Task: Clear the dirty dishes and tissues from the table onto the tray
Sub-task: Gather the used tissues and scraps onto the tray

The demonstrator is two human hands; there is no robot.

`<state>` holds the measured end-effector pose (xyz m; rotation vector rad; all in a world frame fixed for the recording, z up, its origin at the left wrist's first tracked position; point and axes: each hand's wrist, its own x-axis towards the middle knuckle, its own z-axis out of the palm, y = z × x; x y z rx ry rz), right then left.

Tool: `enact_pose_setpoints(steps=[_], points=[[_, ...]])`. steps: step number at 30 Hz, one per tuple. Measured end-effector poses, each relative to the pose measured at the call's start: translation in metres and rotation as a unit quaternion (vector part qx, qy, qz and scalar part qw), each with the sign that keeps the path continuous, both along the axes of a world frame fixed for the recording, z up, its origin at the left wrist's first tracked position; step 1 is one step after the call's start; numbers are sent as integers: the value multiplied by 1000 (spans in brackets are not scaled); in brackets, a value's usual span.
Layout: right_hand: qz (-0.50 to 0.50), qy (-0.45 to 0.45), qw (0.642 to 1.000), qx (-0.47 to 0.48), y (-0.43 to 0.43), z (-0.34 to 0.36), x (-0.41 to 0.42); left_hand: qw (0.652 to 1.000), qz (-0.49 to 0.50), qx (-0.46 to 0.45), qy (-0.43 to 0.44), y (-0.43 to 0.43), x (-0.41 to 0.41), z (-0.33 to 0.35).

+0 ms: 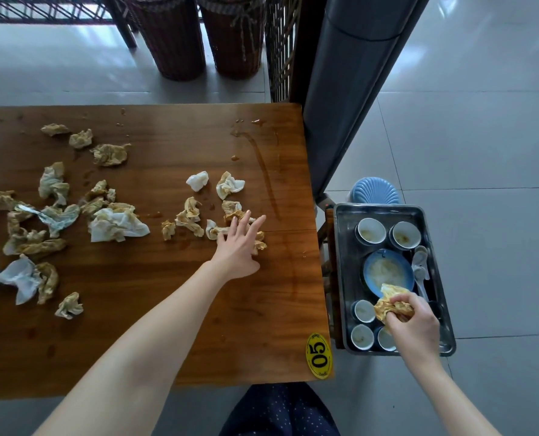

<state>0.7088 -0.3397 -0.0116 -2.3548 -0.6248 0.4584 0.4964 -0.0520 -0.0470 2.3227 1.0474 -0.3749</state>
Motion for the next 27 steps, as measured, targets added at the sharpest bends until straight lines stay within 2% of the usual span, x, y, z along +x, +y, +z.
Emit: enact_pose_setpoints(steps=[6,21,27], points=[[-23,12,1000,9,-7,1,3,998,-8,59,-24,-6,4,-17],[-61,21,998,-25,-15,1,0,994,62,69,-57,-25,11,-30],[-71,14,997,-32,-14,-1,-2,997,12,68,-44,-34,2,-37]])
